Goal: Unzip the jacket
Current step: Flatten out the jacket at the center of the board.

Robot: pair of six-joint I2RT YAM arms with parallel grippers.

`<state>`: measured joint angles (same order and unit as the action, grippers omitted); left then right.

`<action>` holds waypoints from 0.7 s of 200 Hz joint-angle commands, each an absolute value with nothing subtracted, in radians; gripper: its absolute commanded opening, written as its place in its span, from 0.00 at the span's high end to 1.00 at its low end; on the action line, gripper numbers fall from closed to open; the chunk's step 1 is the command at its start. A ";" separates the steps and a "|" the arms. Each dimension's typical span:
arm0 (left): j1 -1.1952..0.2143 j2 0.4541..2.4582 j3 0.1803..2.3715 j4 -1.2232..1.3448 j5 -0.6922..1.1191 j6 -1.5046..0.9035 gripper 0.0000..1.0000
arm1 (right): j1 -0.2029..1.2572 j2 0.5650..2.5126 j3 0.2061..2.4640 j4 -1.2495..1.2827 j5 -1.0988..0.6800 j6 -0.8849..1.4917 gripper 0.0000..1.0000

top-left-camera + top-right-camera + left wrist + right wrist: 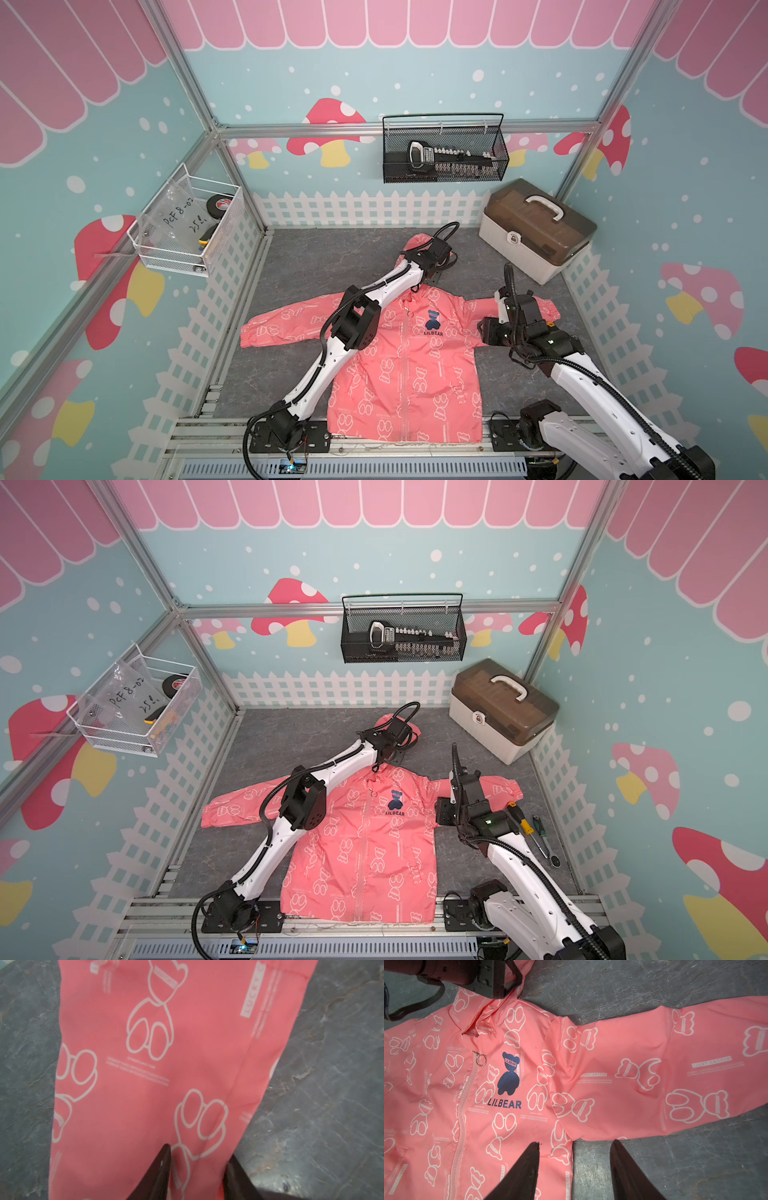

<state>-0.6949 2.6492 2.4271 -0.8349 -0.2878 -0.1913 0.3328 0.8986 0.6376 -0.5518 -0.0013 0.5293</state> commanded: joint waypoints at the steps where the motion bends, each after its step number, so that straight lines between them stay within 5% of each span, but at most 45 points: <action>1: -0.680 2.641 2.444 -0.851 -0.297 -0.187 0.62 | 0.328 0.902 0.615 -0.544 -0.010 0.543 0.46; 140: -0.649 2.606 2.441 -0.850 -0.303 -0.179 0.66 | 0.329 0.912 0.594 -0.528 -0.036 0.549 0.47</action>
<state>-0.6636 2.6484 2.4271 -0.8349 -0.2878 -0.1822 0.3328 0.9104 0.6079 -0.5304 -0.0269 0.5362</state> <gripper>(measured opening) 0.342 0.535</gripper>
